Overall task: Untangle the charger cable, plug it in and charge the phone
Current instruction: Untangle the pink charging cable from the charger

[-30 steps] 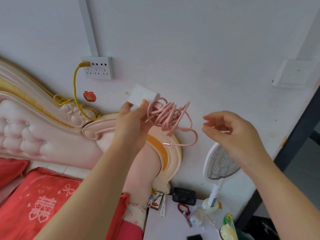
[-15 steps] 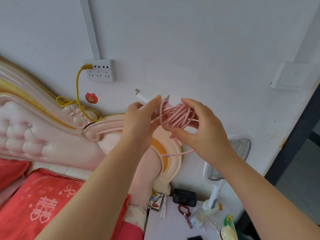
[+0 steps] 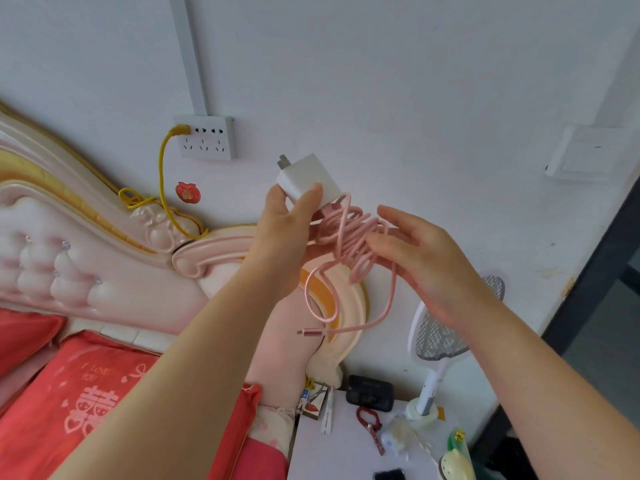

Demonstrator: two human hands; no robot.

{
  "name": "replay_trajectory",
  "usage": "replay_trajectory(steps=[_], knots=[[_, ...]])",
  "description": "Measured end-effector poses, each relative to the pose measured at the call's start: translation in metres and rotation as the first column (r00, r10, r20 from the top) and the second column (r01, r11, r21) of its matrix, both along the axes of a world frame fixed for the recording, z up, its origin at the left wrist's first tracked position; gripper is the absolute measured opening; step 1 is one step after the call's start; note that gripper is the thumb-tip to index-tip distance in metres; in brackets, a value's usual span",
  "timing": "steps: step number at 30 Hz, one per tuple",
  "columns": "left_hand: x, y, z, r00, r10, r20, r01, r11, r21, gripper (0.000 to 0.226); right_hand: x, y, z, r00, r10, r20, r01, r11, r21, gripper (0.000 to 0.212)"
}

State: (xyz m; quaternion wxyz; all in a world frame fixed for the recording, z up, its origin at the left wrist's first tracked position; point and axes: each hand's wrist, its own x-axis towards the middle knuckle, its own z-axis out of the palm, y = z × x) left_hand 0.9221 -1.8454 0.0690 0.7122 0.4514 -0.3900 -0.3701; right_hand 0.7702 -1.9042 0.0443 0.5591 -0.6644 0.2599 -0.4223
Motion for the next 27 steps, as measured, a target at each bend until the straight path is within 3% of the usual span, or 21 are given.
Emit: replay_trajectory(steps=[2, 11, 20, 23, 27], knots=[[0.006, 0.0, 0.0, 0.999, 0.038, -0.021, -0.038, 0.999, -0.004, 0.027, -0.008, -0.005, 0.0, 0.999, 0.02, 0.042, -0.023, 0.998, 0.058, 0.051], [0.025, 0.001, -0.003, 0.985, 0.156, -0.079, -0.156, 0.988, -0.004, 0.032, -0.042, -0.017, -0.012, 0.997, -0.035, -0.071, 0.044, 0.99, 0.134, 0.05], [0.037, 0.002, -0.003, 0.975, 0.165, -0.149, -0.163, 0.986, 0.023, 0.041, -0.079, -0.031, -0.032, 0.92, -0.198, -0.339, 0.239, 0.968, 0.081, 0.052], [0.033, 0.001, -0.003, 0.978, 0.141, -0.156, -0.141, 0.99, 0.015, 0.041, -0.078, -0.037, -0.04, 0.824, -0.215, -0.525, 0.274, 0.961, 0.036, 0.048], [0.032, 0.0, 0.001, 0.977, 0.145, -0.156, -0.148, 0.989, -0.008, 0.041, -0.076, -0.041, -0.041, 0.618, -0.239, -0.749, 0.28, 0.957, -0.074, 0.041]])
